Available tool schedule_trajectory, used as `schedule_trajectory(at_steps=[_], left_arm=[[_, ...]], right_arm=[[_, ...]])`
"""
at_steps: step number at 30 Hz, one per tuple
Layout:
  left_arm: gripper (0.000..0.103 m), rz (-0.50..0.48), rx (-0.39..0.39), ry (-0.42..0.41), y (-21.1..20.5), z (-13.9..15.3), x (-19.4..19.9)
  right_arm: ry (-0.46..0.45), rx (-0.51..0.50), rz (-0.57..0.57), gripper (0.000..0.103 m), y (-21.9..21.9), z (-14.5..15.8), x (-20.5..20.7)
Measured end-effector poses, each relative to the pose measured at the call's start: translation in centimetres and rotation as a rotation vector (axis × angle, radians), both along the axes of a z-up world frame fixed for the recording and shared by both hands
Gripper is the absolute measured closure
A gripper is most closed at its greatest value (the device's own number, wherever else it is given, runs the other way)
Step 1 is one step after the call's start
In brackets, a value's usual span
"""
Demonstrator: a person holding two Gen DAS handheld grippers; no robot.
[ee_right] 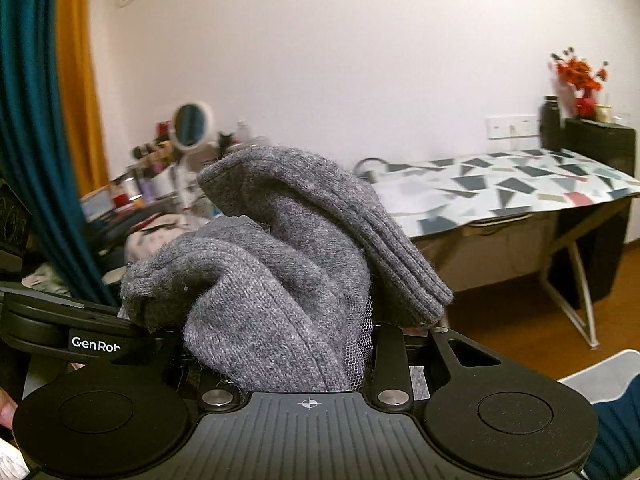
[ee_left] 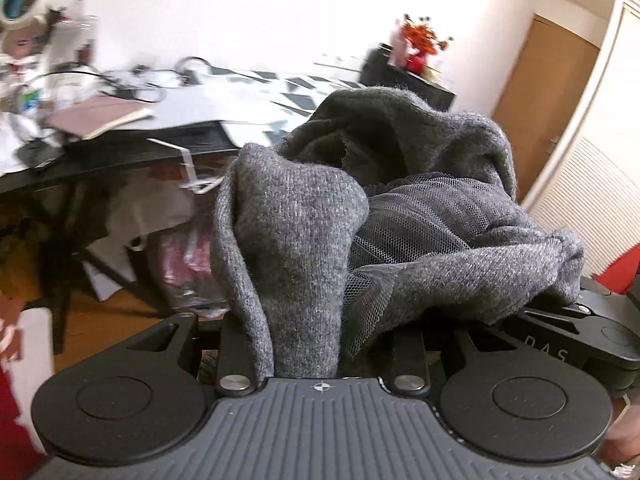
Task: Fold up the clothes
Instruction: 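Carry the grey sweater with both grippers toward the triangle-print board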
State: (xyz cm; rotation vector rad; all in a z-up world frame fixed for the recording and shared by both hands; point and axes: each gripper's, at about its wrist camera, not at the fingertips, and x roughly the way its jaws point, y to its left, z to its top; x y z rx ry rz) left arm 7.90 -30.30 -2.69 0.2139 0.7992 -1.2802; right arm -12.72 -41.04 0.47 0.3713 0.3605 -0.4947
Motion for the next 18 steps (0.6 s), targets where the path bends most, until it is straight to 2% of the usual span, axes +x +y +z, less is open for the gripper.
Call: schedule_trajectory(at_steps=[4,8,13,18], left_arm=[[0.069,-0.042,0.003,0.013,-4.0,-0.9,1.8],[0.069,-0.073,0.003,0.028,-8.4,-1.5,5.1],[0.069,-0.121,0.018,0.016,-13.9,-1.0,9.2],[0.069,-0.172,0.011,-0.020,-18.7,-0.6,11.9]], right_arm=[[0.016,0.011,-0.034,0.074,-3.9,-0.7,2.1],[0.032,0.009,-0.061,0.074,-8.2,-1.0,6.2],[0.026,0.025,-0.098,0.074,-13.8,-1.0,11.0],[-0.002,0.021,-0.148,0.074,-18.8,-1.3,14.2]])
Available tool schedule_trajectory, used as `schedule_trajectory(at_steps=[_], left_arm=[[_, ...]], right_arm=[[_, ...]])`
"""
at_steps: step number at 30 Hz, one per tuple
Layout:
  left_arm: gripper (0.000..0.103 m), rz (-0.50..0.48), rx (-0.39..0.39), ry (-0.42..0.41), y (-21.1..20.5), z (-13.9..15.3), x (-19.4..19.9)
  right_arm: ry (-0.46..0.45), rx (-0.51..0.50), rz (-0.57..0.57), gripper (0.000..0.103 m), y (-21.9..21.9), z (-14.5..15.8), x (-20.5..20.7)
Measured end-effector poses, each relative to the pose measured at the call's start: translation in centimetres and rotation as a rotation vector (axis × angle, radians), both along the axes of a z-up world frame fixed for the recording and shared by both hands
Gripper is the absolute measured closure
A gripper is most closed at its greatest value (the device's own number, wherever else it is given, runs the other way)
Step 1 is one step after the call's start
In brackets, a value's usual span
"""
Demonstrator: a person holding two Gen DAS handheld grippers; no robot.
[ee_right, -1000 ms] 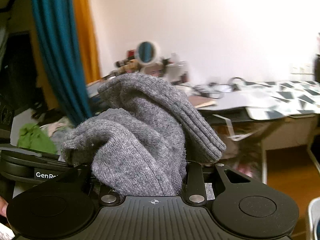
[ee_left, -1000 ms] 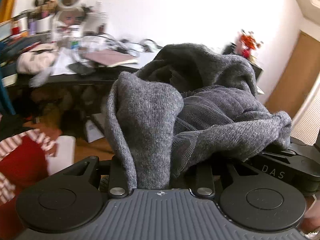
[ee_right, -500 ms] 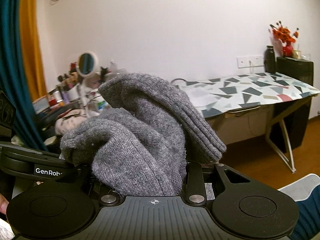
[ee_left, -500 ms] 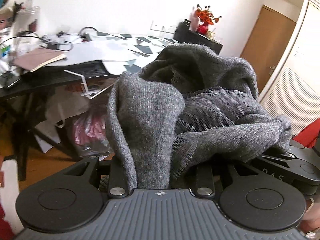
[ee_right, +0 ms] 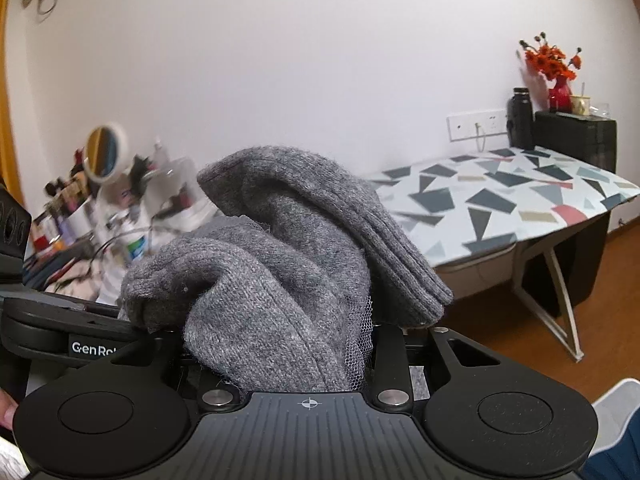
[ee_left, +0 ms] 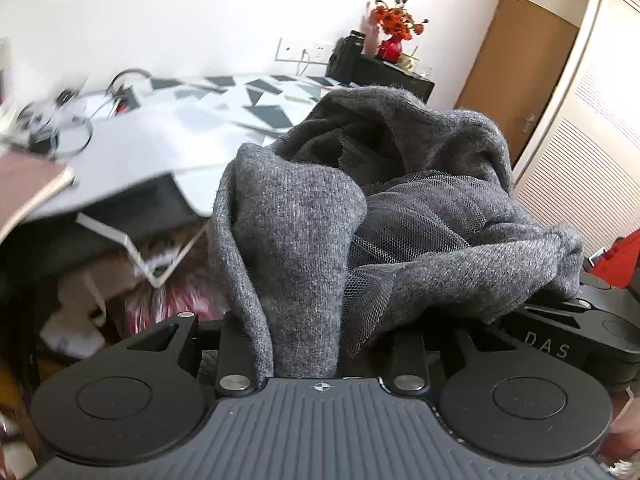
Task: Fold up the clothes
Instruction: 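Carry the grey sweater with both grippers toward the triangle-print board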
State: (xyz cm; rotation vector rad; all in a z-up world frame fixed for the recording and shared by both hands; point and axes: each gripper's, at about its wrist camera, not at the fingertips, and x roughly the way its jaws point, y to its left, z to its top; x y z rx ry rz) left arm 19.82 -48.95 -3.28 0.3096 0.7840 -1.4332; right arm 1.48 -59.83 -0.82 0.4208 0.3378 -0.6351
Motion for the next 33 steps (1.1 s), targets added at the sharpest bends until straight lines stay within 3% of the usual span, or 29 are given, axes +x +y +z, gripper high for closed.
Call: schedule_trajectory(at_steps=[9,16,25,33], left_arm=[[0.069,-0.036,0.053,0.006,-6.7,-1.6,1.3],[0.069,0.014,0.091,-0.016,-12.8,-2.0,-0.6],[0.069,0.086,0.054,-0.039,-20.3,-0.4,-5.5],[0.069,0.014,0.033,-0.050,-25.6,-0.2,-9.8]], right_arm=[[0.008,0.050,-0.018,0.074,-6.7,-2.1,0.8],[-0.016,0.086,0.044,0.074,-14.0,-3.4,-0.8],[-0.045,0.062,0.113,0.074,-23.1,-2.1,-5.8],[-0.067,0.047,0.025,0.074,-27.6,-2.1,-11.6]])
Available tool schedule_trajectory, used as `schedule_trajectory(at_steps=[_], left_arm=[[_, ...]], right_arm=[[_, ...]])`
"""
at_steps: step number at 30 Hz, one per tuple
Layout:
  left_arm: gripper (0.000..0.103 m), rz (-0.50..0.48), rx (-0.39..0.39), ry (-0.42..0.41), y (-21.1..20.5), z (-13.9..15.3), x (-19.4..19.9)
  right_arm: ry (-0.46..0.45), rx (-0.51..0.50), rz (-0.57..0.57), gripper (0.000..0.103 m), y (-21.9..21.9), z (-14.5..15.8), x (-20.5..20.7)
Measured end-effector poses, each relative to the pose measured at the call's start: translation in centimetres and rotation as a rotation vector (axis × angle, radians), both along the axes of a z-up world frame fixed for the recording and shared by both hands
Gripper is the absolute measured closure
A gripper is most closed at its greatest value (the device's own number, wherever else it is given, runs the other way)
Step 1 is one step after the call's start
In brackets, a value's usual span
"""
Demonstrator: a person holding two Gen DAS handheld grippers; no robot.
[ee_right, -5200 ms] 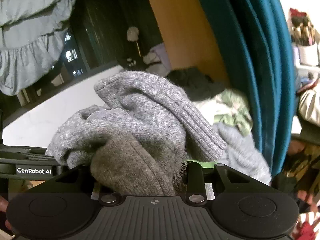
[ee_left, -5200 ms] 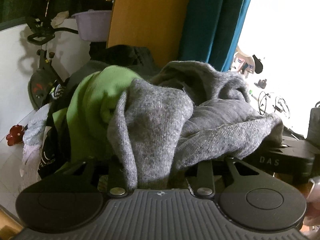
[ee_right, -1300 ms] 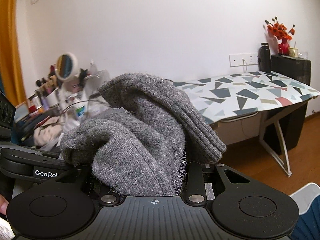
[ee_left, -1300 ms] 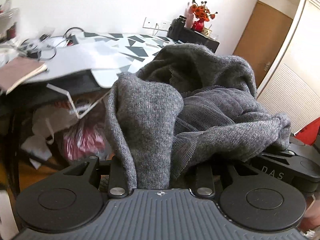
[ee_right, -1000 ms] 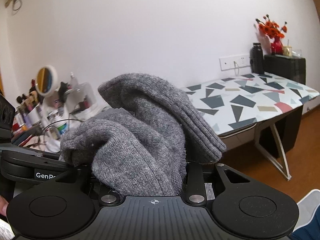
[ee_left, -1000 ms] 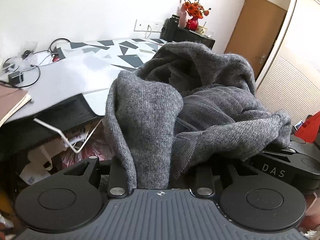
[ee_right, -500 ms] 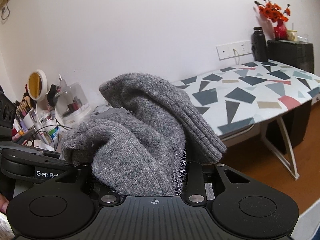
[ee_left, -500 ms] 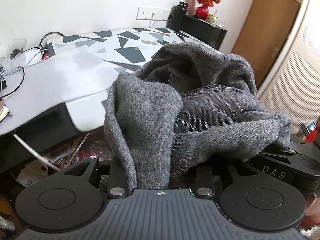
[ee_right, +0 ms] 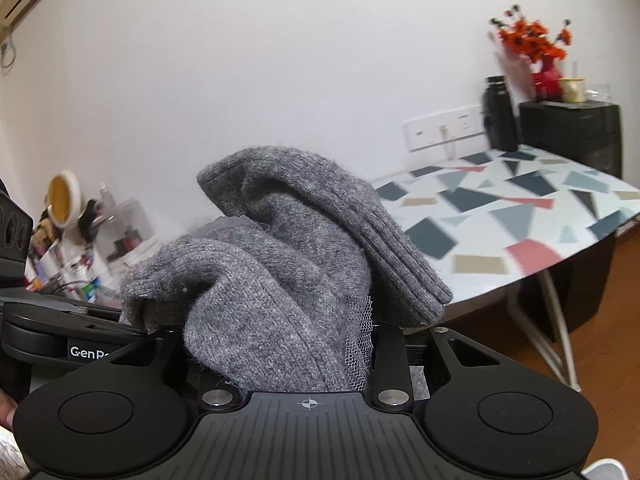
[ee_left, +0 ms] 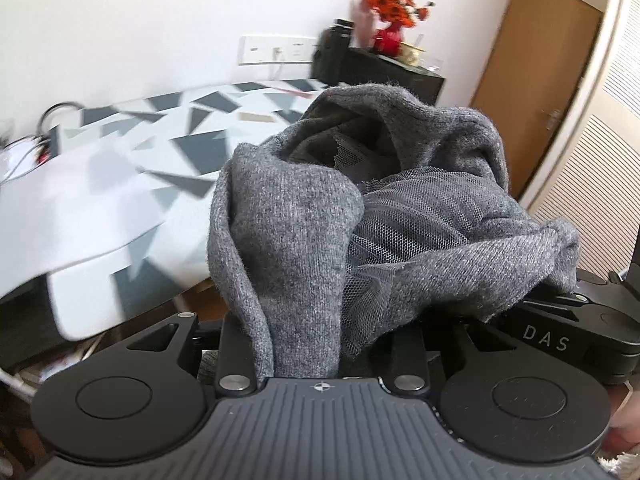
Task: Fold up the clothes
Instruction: 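Carry the grey sweater with both grippers toward the triangle-print board, then lower the grey sweater onto the triangle-print board with both grippers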
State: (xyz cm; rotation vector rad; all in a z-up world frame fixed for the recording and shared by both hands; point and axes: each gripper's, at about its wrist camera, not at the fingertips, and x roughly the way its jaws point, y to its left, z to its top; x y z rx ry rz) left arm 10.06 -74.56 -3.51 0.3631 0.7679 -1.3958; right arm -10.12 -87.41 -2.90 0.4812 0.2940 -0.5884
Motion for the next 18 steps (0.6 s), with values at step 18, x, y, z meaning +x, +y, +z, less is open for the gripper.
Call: schedule_trajectory(at_steps=[18], left_arm=[[0.070,-0.233,-0.180,0.078,-11.3,2.6,-0.2]], right_arm=[[-0.018,-0.161,-0.235,0.074,-8.7,4.9,-1.9]])
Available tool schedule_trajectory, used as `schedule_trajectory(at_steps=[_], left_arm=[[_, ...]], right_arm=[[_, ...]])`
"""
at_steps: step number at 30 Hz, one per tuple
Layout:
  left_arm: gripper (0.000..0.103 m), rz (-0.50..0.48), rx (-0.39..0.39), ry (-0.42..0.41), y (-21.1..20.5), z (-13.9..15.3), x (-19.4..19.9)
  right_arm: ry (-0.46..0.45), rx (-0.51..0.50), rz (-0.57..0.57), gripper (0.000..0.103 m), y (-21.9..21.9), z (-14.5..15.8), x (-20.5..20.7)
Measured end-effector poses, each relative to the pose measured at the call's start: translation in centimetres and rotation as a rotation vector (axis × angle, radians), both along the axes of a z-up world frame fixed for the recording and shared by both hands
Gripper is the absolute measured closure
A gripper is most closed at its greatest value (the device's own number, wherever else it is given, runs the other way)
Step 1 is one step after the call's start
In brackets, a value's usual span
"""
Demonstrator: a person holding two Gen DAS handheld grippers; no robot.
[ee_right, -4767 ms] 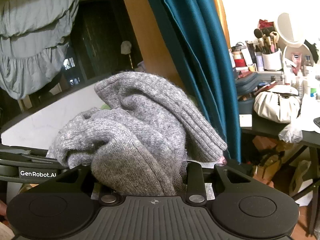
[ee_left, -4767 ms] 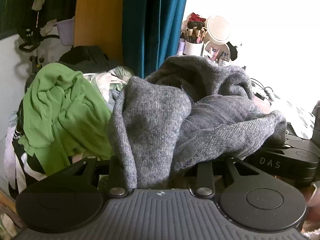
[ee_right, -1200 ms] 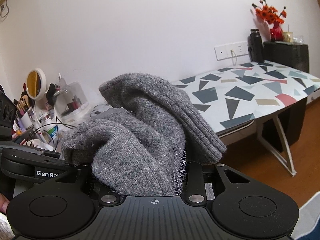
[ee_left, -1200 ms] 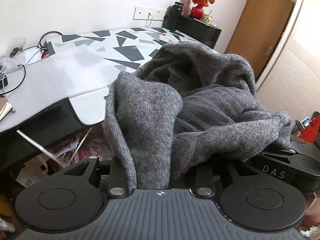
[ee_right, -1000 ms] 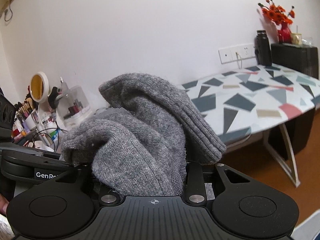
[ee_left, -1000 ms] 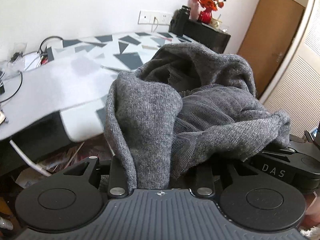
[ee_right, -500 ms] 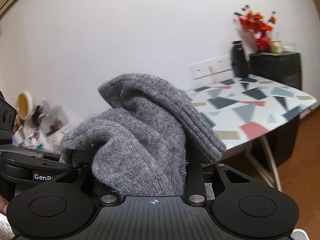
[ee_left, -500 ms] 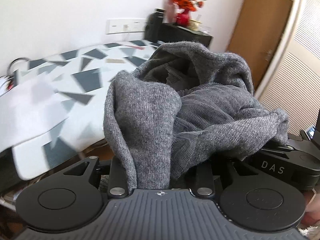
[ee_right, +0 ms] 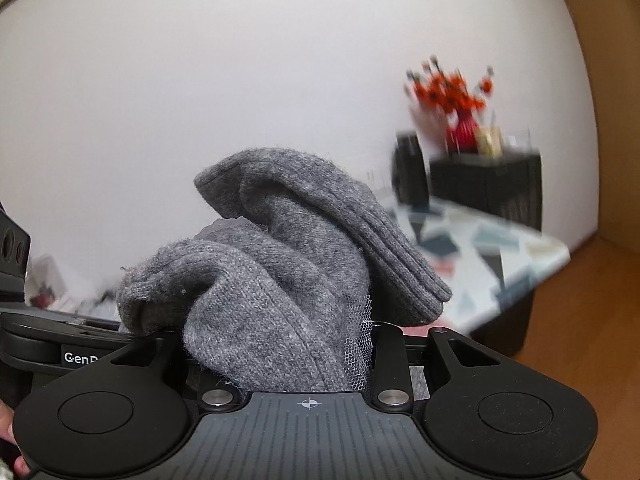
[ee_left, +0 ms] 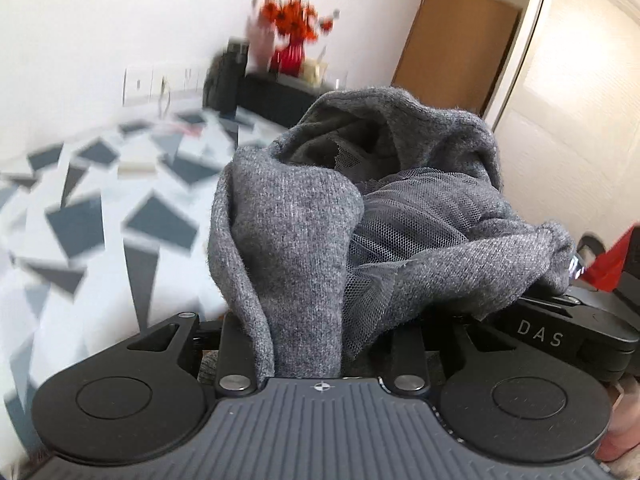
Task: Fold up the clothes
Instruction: 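Lower the grey sweater onto the triangle-print board with both grippers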
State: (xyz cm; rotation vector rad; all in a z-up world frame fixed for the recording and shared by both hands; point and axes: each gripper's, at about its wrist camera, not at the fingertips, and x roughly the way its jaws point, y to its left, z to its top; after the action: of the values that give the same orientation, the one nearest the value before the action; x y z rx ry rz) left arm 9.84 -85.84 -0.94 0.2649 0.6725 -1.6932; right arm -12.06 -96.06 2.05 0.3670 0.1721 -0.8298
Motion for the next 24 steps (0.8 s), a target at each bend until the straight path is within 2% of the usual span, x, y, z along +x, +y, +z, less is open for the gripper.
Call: schedule_trajectory(at_steps=[4,8,11,13,15,18,24], left_arm=[[0.070,0.037,-0.147,0.021,-2.1,4.1,4.2],[0.070,0.100,-0.301,0.000,-3.2,8.4,9.0],[0.070,0.147,-0.374,-0.033,-3.7,10.2,12.2],[0.070,0.177,-0.390,-0.052,-4.0,10.4,14.1],[0.070,0.208,-0.377,-0.064,-4.6,9.8,16.0],[0.070,0.255,-0.275,-0.052,-6.0,6.9,18.6],[0.070,0.315,0.035,0.011,-9.4,-2.0,22.0]], right_arm=[[-0.044,-0.137,0.031,0.074,-2.9,4.5,4.2],[-0.104,-0.273,0.088,0.074,-5.5,8.9,9.4],[-0.142,-0.320,0.138,0.074,-7.1,10.5,12.9],[-0.141,-0.321,0.169,0.074,-8.2,10.2,15.3],[-0.131,-0.308,0.197,0.074,-9.5,9.5,17.7],[-0.092,-0.211,0.233,0.074,-11.3,6.2,21.0],[0.047,0.104,0.269,0.074,-15.6,-3.2,25.0]])
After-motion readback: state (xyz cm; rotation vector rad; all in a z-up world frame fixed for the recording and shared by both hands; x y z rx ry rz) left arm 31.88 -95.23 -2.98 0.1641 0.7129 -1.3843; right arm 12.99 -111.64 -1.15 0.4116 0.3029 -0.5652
